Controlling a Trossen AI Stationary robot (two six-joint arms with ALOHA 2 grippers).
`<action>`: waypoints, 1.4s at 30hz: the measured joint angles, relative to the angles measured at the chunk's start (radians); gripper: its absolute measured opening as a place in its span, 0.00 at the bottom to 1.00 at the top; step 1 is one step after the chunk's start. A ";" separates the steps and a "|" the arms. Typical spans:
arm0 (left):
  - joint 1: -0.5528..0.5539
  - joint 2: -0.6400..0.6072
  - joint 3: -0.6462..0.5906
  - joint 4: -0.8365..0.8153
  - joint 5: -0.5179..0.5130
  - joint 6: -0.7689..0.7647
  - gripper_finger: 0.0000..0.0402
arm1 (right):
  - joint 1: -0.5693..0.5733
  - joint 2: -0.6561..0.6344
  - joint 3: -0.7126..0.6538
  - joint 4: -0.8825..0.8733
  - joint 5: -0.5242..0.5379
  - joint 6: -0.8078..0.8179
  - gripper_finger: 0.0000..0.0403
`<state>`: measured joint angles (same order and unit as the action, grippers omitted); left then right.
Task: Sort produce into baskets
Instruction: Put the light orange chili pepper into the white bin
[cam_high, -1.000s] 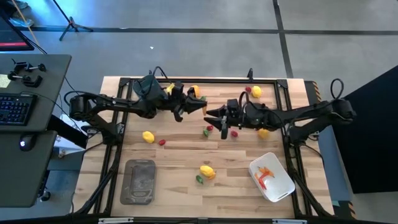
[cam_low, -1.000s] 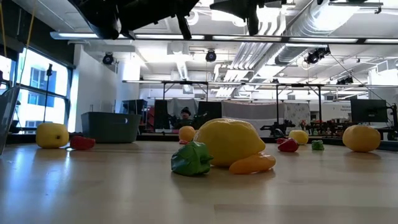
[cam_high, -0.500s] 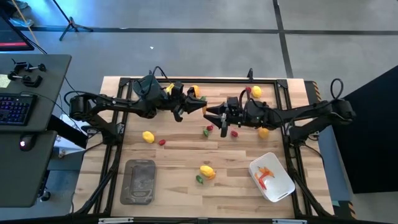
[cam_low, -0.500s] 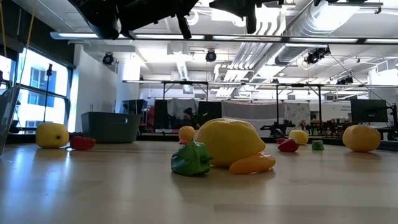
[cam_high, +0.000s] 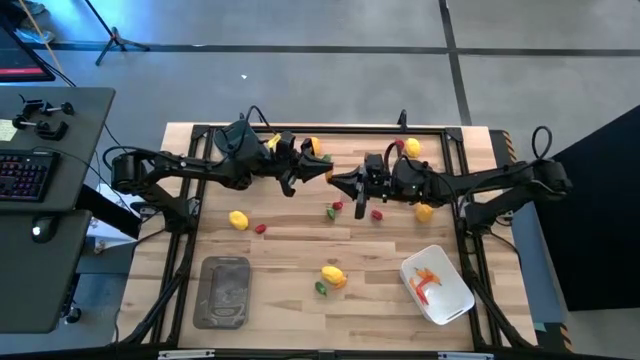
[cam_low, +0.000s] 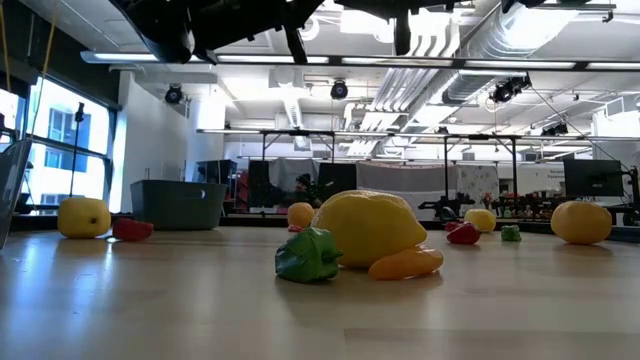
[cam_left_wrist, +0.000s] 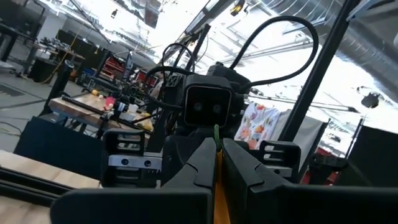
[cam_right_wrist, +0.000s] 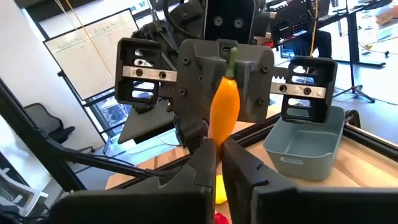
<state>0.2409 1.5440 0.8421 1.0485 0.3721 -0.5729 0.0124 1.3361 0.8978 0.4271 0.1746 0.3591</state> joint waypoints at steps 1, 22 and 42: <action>0.000 0.000 0.000 0.000 0.000 0.006 0.00 | 0.000 0.000 0.000 0.000 0.000 0.002 0.03; 0.003 0.000 0.001 -0.004 0.014 0.054 0.19 | 0.003 -0.002 0.123 -0.235 -0.034 0.023 0.00; 0.101 -0.018 -0.001 -0.017 0.158 0.084 0.23 | 0.110 -0.063 0.417 -1.277 -0.162 0.309 0.00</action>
<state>0.3414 1.5265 0.8413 1.0318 0.5299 -0.4889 0.1222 1.2728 1.3144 -0.8497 0.0126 0.6685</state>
